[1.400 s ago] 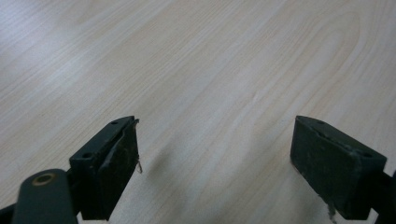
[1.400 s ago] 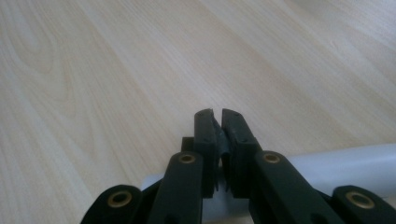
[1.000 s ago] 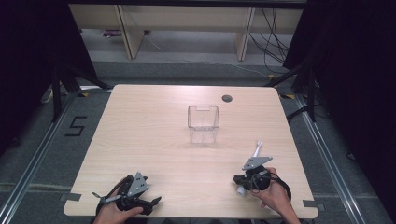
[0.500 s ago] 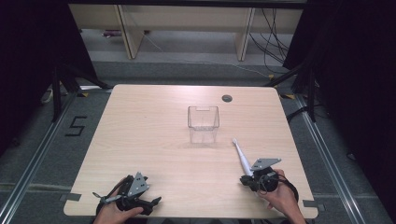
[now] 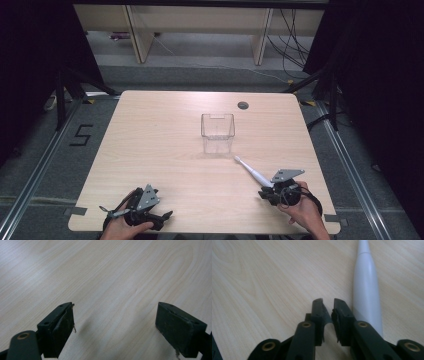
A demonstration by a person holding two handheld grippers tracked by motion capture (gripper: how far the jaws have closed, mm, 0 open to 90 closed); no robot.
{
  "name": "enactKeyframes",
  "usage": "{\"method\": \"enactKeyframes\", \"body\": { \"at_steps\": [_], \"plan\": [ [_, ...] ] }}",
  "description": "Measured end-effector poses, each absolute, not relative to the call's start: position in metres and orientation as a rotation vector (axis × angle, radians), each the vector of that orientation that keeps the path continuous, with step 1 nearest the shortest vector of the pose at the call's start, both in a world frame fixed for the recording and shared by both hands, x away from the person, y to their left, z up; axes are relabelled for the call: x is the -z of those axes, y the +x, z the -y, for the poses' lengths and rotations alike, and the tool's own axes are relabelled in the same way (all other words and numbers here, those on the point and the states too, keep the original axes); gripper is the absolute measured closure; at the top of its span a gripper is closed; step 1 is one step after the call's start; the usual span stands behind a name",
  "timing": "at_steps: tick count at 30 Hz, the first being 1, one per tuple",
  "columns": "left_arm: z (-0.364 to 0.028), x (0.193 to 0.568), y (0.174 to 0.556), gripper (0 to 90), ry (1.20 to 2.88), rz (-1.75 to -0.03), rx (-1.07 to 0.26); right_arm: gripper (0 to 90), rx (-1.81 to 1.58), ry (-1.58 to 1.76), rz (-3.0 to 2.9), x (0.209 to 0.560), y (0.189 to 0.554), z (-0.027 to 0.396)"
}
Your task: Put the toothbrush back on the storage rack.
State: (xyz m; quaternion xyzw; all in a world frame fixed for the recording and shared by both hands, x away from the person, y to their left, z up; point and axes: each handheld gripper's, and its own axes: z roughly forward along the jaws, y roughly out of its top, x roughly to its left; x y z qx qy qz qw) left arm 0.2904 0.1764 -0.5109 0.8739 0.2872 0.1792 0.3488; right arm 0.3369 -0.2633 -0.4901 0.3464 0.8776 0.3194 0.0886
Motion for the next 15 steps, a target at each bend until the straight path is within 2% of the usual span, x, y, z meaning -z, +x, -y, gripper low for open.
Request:
{"method": "enactKeyframes", "body": {
  "at_steps": [2,3,6,7,15],
  "plan": [
    [-0.178,0.510,0.291,15.0,2.293,-0.723,-0.469,69.5,-0.952,1.017,-2.581,0.488,0.337,0.262],
    [-0.179,0.509,0.292,15.0,2.327,-0.702,-0.479,64.6,-0.920,0.969,-2.572,0.481,0.336,0.262],
    [-0.178,0.510,0.291,15.0,2.313,-0.710,-0.473,61.1,-0.921,0.955,-2.549,0.476,0.336,0.262],
    [-0.177,0.511,0.291,15.0,2.284,-0.736,-0.473,56.0,-0.858,0.991,-2.529,0.470,0.334,0.263],
    [-0.176,0.513,0.291,15.1,2.268,-0.756,-0.476,43.6,-0.627,1.027,-2.565,0.459,0.345,0.267]
  ]
}}
